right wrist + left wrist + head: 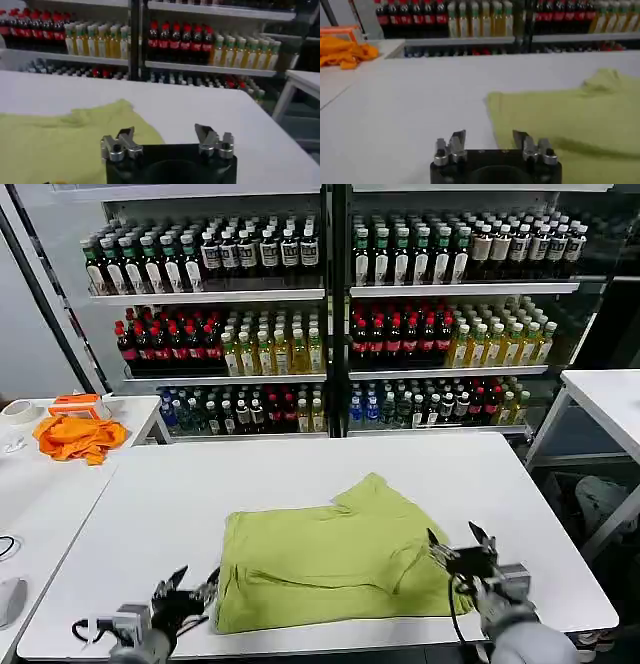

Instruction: Fold and organize the clothes.

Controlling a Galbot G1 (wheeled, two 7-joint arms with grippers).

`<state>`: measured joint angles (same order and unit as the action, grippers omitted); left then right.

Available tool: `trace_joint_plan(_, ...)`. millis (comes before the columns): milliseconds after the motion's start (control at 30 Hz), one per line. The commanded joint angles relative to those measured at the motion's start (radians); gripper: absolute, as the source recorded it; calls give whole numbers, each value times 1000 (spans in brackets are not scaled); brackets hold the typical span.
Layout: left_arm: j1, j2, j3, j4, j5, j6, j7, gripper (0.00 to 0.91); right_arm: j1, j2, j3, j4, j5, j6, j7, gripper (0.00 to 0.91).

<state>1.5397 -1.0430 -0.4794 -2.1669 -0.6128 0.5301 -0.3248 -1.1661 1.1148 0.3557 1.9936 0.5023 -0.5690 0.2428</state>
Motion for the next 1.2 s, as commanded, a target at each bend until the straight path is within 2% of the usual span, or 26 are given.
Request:
trace_joint_plan(33, -434, -13, 165, 267, -88, 46, -69, 907, 395, 26, -200, -328, 85, -10, 26, 907)
trace_joint_plan(300, -535, -39, 248, 367, -88, 47, -80, 907, 482, 74, -266, -494, 96, -9, 31, 907)
trace_joint_plan(567, -572, -64, 298, 442, -78, 47, -79, 907, 537, 140, -298, -640, 99, -10, 22, 907)
trace_joint_plan(600, -573, -67, 300, 448, -78, 47, -79, 867, 540, 147, -301, -653, 101, -10, 20, 907)
trace_joint_plan(633, -572, -70, 302, 453, -78, 47, -78, 756, 543, 151, -304, -665, 102, -10, 20, 907)
trace_joint_plan(667, -571, -71, 303, 456, -78, 48, -78, 685, 546, 158, -305, -676, 103, -10, 19, 907)
trace_joint_plan(700, -568, -71, 305, 458, -79, 47, -78, 433, 548, 164, -306, -686, 104, -10, 19, 907)
trace_joint_plan(733, -567, -70, 306, 457, -79, 47, -78, 282, 548, 167, -308, -693, 106, -10, 19, 907)
trace_joint_plan(800, -560, -67, 309, 453, -79, 47, -72, 171, 548, 175, -313, -706, 111, -10, 18, 887)
trace_joint_plan(833, -555, -65, 309, 451, -78, 47, -68, 91, 547, 176, -314, -707, 112, -10, 19, 202)
trace_joint_plan(867, -551, -64, 310, 448, -78, 47, -65, 91, 543, 178, -315, -705, 114, -9, 19, 71)
trace_joint_plan(900, -545, -63, 313, 442, -78, 47, -61, 30, 537, 179, -318, -699, 118, -9, 19, 0)
trace_joint_plan(1200, -504, -63, 313, 431, -82, 47, -30, 20, 502, 175, -332, -659, 119, -8, 10, 0)
